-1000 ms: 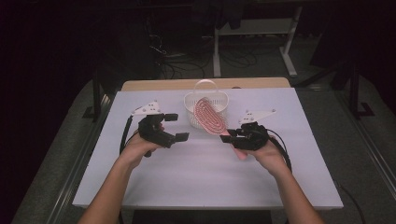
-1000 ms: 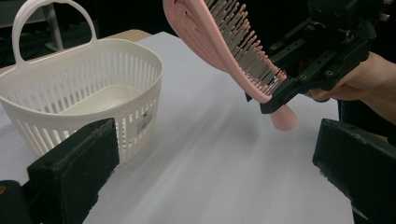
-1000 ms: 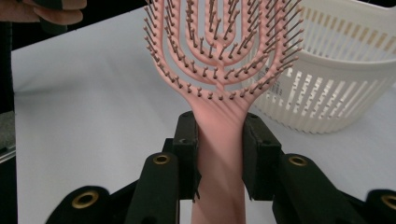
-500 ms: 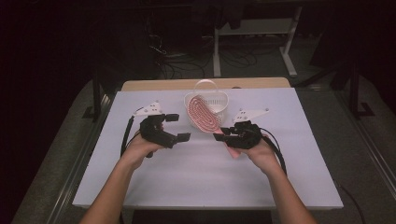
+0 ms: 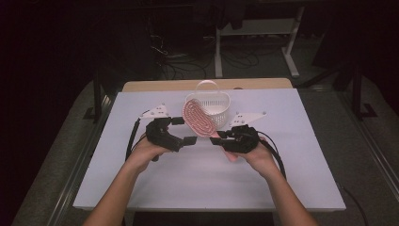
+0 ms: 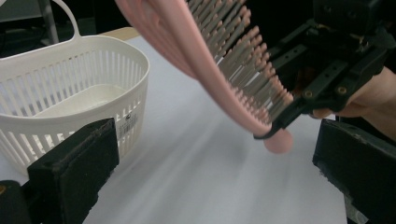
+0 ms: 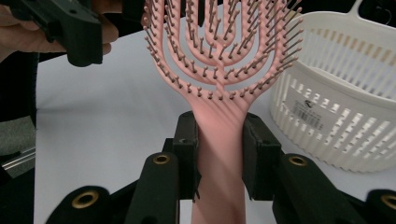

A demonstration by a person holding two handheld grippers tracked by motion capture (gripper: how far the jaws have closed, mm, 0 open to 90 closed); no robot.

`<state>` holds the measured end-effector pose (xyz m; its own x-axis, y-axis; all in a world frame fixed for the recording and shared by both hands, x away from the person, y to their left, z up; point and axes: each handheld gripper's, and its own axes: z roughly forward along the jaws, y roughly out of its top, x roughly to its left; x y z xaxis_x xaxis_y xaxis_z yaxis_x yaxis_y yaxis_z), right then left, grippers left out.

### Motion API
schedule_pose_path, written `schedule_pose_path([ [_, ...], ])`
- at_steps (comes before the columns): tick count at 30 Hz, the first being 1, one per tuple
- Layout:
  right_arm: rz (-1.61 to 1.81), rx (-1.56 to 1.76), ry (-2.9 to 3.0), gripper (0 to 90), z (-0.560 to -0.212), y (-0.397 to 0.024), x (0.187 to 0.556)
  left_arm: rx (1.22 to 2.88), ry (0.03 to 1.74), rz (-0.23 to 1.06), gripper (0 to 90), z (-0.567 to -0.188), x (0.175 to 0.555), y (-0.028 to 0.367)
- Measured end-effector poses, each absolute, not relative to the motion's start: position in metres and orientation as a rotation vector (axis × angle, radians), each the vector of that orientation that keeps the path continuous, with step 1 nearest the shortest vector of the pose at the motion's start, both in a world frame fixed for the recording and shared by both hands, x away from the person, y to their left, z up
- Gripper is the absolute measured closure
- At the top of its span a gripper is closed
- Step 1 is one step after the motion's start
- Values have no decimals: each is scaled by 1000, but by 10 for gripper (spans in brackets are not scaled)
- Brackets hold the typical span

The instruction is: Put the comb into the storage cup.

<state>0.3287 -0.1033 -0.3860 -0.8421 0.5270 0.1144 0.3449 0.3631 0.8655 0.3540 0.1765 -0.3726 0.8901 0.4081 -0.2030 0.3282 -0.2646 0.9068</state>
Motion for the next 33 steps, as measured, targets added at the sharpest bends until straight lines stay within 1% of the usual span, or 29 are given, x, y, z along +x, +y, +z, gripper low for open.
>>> schedule_pose_path([
  [19,1430,740,2482,688,-400,-83,325,1857,604,103,6,-371,353,176],
  [21,1423,739,2483,688,-401,-82,325,1855,613,102,56,-371,353,176],
  [27,1424,741,2478,688,-402,-81,324,1848,643,105,86,-372,354,178],
  [29,1423,738,2475,688,-402,-80,324,1841,654,108,142,-372,354,180],
  [33,1419,739,2476,688,-403,-79,324,1830,672,107,151,-372,355,181],
])
